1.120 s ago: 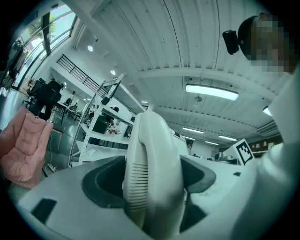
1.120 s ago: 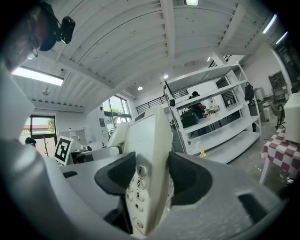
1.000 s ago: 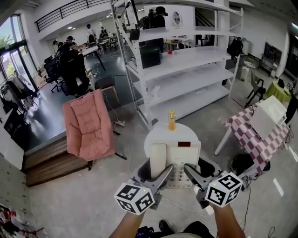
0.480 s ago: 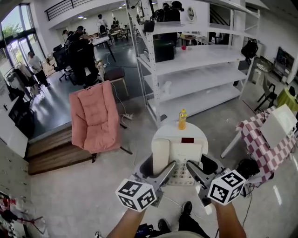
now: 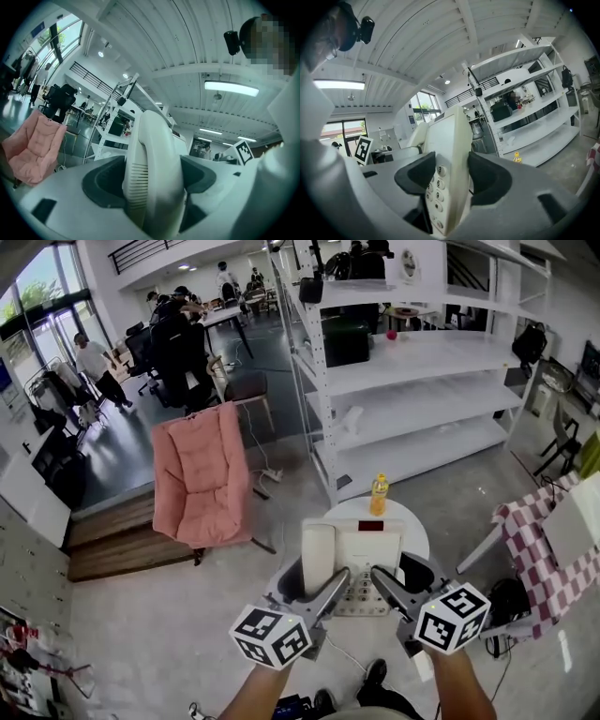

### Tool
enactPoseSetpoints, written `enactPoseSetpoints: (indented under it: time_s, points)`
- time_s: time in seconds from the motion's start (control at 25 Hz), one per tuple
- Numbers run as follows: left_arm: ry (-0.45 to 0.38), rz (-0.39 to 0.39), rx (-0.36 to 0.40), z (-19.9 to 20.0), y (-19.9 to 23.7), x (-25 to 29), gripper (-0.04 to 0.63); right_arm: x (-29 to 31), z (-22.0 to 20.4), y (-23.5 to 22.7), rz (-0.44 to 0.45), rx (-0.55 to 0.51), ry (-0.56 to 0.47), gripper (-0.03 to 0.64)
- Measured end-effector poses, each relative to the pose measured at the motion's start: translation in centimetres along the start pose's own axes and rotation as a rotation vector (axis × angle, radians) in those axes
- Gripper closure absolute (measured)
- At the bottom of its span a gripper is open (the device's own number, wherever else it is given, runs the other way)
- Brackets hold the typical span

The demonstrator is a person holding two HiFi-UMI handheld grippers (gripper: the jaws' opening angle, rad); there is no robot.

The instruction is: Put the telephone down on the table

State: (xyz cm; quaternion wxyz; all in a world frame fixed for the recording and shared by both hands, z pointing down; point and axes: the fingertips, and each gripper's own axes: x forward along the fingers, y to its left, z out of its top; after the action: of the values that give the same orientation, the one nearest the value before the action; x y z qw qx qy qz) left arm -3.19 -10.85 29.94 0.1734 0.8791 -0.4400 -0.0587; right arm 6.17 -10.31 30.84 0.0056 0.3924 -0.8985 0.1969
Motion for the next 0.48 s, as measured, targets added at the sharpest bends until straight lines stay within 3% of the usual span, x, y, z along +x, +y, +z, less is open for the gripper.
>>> enactPoseSetpoints:
  time_s: [0.48]
  points:
    - [-0.014, 0.109, 0.004, 0.0, 2.0, 8.1, 0.25, 3.9, 2.1, -8.2, 0.104, 0.018, 0.026, 0.41]
